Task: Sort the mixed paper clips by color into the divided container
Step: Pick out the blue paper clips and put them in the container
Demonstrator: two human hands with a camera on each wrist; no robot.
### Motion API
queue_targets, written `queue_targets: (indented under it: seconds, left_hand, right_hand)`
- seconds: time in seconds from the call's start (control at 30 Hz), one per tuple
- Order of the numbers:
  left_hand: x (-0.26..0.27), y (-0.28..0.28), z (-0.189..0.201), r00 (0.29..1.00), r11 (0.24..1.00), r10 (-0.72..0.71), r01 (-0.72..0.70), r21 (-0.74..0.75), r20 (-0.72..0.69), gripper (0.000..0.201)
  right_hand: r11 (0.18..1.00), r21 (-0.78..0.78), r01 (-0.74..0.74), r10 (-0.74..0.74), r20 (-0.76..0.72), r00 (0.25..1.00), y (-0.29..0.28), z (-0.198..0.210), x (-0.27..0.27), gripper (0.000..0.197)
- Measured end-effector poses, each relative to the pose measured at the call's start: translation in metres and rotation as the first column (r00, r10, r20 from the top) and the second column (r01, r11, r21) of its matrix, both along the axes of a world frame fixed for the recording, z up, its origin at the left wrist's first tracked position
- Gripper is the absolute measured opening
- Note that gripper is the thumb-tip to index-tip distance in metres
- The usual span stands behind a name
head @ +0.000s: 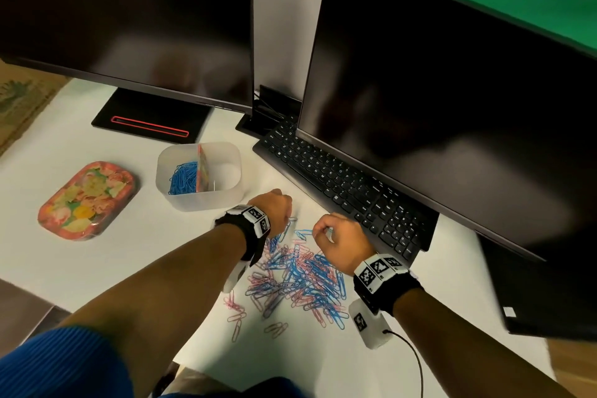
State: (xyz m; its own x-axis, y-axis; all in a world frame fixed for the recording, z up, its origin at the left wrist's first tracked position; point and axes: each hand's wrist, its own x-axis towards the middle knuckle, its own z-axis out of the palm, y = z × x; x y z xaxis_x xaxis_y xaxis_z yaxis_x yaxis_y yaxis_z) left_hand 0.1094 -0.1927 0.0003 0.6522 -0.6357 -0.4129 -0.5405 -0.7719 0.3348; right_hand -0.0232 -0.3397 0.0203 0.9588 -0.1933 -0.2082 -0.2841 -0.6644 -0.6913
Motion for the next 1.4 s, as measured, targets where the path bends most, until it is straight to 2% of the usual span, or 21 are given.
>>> queue_targets:
  seconds: [0.07,0.17,0.27,0.33,0.37,0.4,0.47,0.5,0.6,0.63,0.67,0.7,0.73,0.8,0.83,0.87,0.93,1.0,1.1,1.27,1.4]
  left_hand:
    - [0.001,0.004,-0.002,0.999,0.999,0.021,-0.021,-0.035,-0.024,0.016]
    - [0.001,0.010,-0.003,0.982,0.974,0.151,-0.167,-0.156,-0.111,0.009]
    - [-0.001,0.015,-0.002,0.920,0.896,0.302,-0.364,-0.255,-0.250,0.019]
    - [-0.002,0.016,0.001,0.868,0.848,0.332,-0.446,-0.286,-0.371,0.024]
    - [-0.002,0.015,0.003,0.822,0.811,0.349,-0.505,-0.295,-0.449,0.028]
    - [-0.003,0.015,0.005,0.744,0.748,0.377,-0.596,-0.292,-0.552,0.033]
    - [-0.004,0.014,0.011,0.536,0.589,0.391,-0.770,-0.244,-0.748,0.036]
    - [-0.004,0.014,0.013,0.458,0.536,0.374,-0.816,-0.215,-0.806,0.035]
    - [-0.006,0.016,0.017,0.280,0.455,0.325,-0.884,-0.110,-0.903,0.028]
    - [-0.006,0.016,0.017,0.229,0.445,0.317,-0.893,-0.069,-0.920,0.025]
    - [-0.005,0.015,0.016,0.217,0.454,0.326,-0.889,-0.048,-0.920,0.023]
    - [-0.004,0.014,0.015,0.281,0.501,0.365,-0.863,-0.067,-0.888,0.022]
    - [-0.004,0.013,0.014,0.426,0.601,0.417,-0.792,-0.107,-0.803,0.023]
    - [-0.009,0.009,0.009,0.788,0.848,0.416,-0.516,-0.118,-0.455,0.025]
    - [-0.014,0.007,0.006,0.897,0.922,0.348,-0.380,-0.074,-0.271,0.026]
    - [-0.017,0.004,0.004,0.947,0.956,0.284,-0.292,-0.035,-0.152,0.026]
    - [-0.022,0.000,0.001,0.976,0.976,0.215,-0.215,0.030,-0.032,0.027]
    - [-0.023,-0.003,-0.002,0.980,0.977,0.201,-0.200,0.077,0.006,0.030]
    - [-0.025,-0.007,-0.002,0.976,0.973,0.216,-0.216,0.078,0.004,0.030]
    - [-0.024,0.000,0.006,0.951,0.951,0.309,-0.309,-0.032,-0.012,0.029]
    - [-0.024,0.009,0.007,0.961,0.959,0.277,-0.275,0.070,-0.019,0.039]
  right_hand:
    - [0.985,0.153,0.082,-0.091,0.055,0.994,0.003,0.003,-0.003,0.022]
    - [0.883,0.413,0.223,-0.258,0.030,0.966,0.006,0.012,-0.002,0.024]
    - [0.726,0.615,0.308,-0.393,0.003,0.919,0.011,0.032,0.005,0.018]
    - [0.593,0.736,0.325,-0.457,-0.024,0.889,0.011,0.045,0.011,0.020]
    - [0.526,0.785,0.327,-0.481,-0.043,0.876,0.012,0.049,0.015,0.019]
    - [0.455,0.830,0.324,-0.495,-0.068,0.866,0.012,0.053,0.017,0.014]
    - [0.289,0.904,0.314,-0.488,-0.143,0.861,0.012,0.058,0.021,0.007]
    - [0.202,0.929,0.311,-0.473,-0.186,0.861,0.012,0.059,0.022,0.009]
    - [-0.020,0.949,0.316,-0.423,-0.294,0.857,0.014,0.059,0.023,0.010]
    - [-0.067,0.947,0.314,-0.408,-0.313,0.857,0.014,0.059,0.023,0.010]
    - [-0.098,0.945,0.313,-0.393,-0.326,0.860,0.016,0.057,0.024,0.010]
    - [-0.118,0.941,0.317,-0.378,-0.338,0.862,0.017,0.056,0.024,0.011]
    - [-0.129,0.937,0.325,-0.362,-0.350,0.864,0.018,0.055,0.024,0.012]
    - [-0.131,0.929,0.345,-0.342,-0.369,0.864,0.020,0.052,0.023,0.014]
    - [-0.125,0.926,0.356,-0.338,-0.377,0.862,0.021,0.050,0.022,0.015]
    - [-0.116,0.923,0.367,-0.337,-0.385,0.859,0.021,0.049,0.021,0.015]
    - [-0.097,0.917,0.388,-0.345,-0.397,0.851,0.022,0.046,0.019,0.016]
    - [-0.075,0.913,0.401,-0.362,-0.400,0.842,0.022,0.046,0.016,0.014]
    - [-0.045,0.905,0.424,-0.389,-0.406,0.827,0.021,0.045,0.012,0.011]
    - [-0.007,0.896,0.445,-0.435,-0.403,0.805,0.018,0.043,0.009,0.011]
    - [0.030,0.892,0.451,-0.464,-0.387,0.796,0.018,0.042,0.009,0.018]
